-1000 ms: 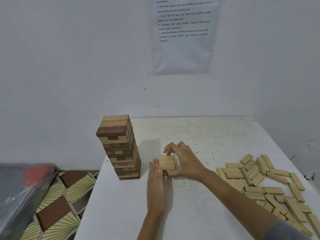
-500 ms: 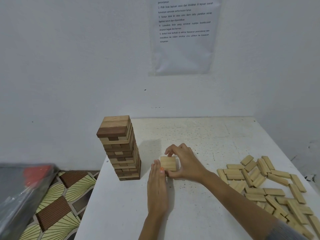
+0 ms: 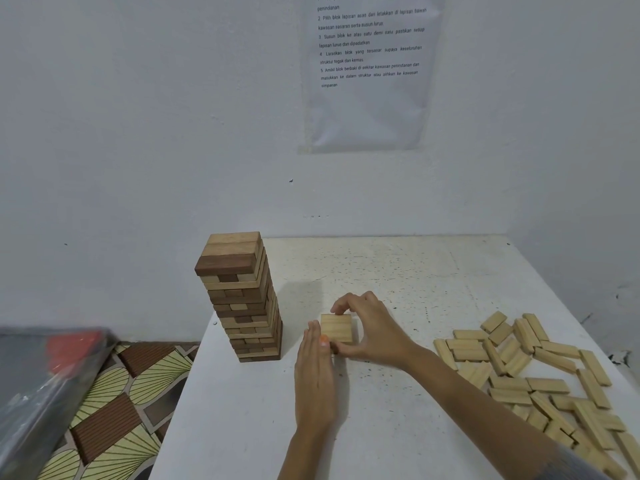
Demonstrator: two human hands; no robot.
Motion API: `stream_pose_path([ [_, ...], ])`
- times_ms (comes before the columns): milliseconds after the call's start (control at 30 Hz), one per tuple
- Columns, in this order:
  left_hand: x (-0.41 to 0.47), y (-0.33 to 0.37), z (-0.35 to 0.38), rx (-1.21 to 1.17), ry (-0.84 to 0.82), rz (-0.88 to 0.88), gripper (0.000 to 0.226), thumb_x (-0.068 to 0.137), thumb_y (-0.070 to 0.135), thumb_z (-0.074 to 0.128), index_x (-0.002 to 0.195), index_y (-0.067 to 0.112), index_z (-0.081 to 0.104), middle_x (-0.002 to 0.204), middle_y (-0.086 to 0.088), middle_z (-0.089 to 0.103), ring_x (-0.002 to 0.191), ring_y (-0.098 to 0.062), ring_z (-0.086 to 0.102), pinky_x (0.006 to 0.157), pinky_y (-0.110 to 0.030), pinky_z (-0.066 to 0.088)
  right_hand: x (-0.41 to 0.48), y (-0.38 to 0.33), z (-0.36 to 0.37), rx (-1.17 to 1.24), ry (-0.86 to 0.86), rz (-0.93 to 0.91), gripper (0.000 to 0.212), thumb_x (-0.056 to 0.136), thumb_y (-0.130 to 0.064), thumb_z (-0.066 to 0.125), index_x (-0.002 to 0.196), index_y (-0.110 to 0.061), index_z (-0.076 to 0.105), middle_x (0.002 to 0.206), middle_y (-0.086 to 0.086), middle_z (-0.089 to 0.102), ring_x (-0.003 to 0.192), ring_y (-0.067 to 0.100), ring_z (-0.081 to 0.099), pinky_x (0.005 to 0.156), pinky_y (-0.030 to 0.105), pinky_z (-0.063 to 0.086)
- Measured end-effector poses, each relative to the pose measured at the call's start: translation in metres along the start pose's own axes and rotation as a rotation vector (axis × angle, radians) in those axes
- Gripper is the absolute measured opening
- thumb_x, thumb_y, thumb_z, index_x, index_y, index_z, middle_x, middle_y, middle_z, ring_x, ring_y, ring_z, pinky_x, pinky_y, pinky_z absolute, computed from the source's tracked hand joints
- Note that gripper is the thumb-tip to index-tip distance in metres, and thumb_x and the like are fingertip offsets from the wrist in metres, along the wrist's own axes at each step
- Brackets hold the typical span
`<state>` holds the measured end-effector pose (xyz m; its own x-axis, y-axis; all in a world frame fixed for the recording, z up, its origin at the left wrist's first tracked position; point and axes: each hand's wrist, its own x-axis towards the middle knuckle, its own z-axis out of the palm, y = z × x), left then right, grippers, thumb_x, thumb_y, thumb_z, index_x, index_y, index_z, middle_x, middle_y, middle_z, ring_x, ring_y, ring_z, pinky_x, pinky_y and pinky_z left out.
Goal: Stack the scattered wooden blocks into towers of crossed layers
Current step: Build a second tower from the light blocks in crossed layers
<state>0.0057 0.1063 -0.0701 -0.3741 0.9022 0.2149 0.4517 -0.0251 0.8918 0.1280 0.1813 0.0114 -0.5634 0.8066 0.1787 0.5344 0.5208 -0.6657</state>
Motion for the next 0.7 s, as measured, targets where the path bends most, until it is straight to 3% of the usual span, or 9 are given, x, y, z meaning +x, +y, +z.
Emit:
stream_pose_path([
  [100,0.001,-0.011,0.007,-0.086,-0.028,-0.087,0.042,0.103,0.036,0.038,0.144,0.038,0.028,0.150,0.028,0.023,0.142,0.008,0.018,0.120,-0.024,0.017,0.000,0.003,0.002,0.006,-0.003,-0.002,0.046,0.074,-0.034,0.076,0.113,-0.030,0.051,0.106,-0.025,0.050,0.106,0.004,0.039,0.093,0.028,0.036],
  [167,0.000,-0.011,0.008,-0.034,-0.016,-0.044,0.041,0.103,0.033,0.039,0.141,0.042,0.025,0.150,0.028,0.022,0.143,0.003,0.020,0.119,-0.020,0.017,0.000,0.006,0.003,-0.005,-0.003,-0.008,0.050,0.075,-0.037,0.075,0.118,-0.031,0.050,0.109,-0.021,0.051,0.109,0.005,0.040,0.094,0.029,0.037],
  [267,0.000,-0.003,-0.001,0.105,-0.016,0.040,0.040,0.101,0.034,0.027,0.140,0.031,0.024,0.144,0.023,0.023,0.137,-0.002,0.025,0.109,-0.003,0.013,-0.003,0.008,0.004,-0.026,0.000,-0.023,0.057,0.076,-0.040,0.075,0.125,-0.031,0.048,0.117,-0.016,0.052,0.112,0.006,0.040,0.097,0.026,0.035],
  [400,-0.002,-0.002,0.001,0.110,-0.041,-0.022,0.042,0.106,0.031,0.029,0.148,0.030,0.026,0.152,0.019,0.022,0.143,0.004,0.017,0.109,-0.001,0.006,-0.009,0.007,0.002,0.040,0.029,0.008,0.051,0.081,-0.025,0.069,0.127,-0.028,0.049,0.119,-0.014,0.051,0.113,0.005,0.040,0.097,0.023,0.034],
  [467,-0.002,0.001,0.002,0.079,-0.044,-0.080,0.047,0.107,0.033,0.030,0.153,0.028,0.024,0.154,0.019,0.022,0.143,0.005,0.014,0.114,-0.008,0.008,-0.013,0.006,0.003,0.135,0.070,0.063,0.045,0.083,-0.015,0.058,0.125,-0.030,0.050,0.118,-0.017,0.050,0.113,-0.001,0.039,0.096,0.020,0.034],
  [600,-0.001,0.005,-0.003,-0.272,-0.084,-0.209,0.056,0.098,0.062,0.032,0.146,0.033,0.038,0.153,0.008,0.037,0.143,-0.011,0.028,0.120,-0.047,0.020,-0.027,0.000,0.010,0.404,0.278,0.229,0.039,0.083,-0.014,0.040,0.114,-0.031,0.056,0.117,-0.014,0.054,0.107,-0.003,0.047,0.090,0.013,0.037],
  [700,-0.002,0.014,-0.007,-0.367,-0.071,-0.278,0.060,0.091,0.073,0.031,0.142,0.042,0.037,0.153,0.015,0.032,0.144,-0.006,0.025,0.121,-0.039,0.018,-0.042,-0.005,0.018,0.581,0.430,0.345,0.033,0.095,-0.002,0.043,0.108,-0.026,0.062,0.113,-0.011,0.062,0.104,-0.001,0.055,0.093,0.022,0.043],
])
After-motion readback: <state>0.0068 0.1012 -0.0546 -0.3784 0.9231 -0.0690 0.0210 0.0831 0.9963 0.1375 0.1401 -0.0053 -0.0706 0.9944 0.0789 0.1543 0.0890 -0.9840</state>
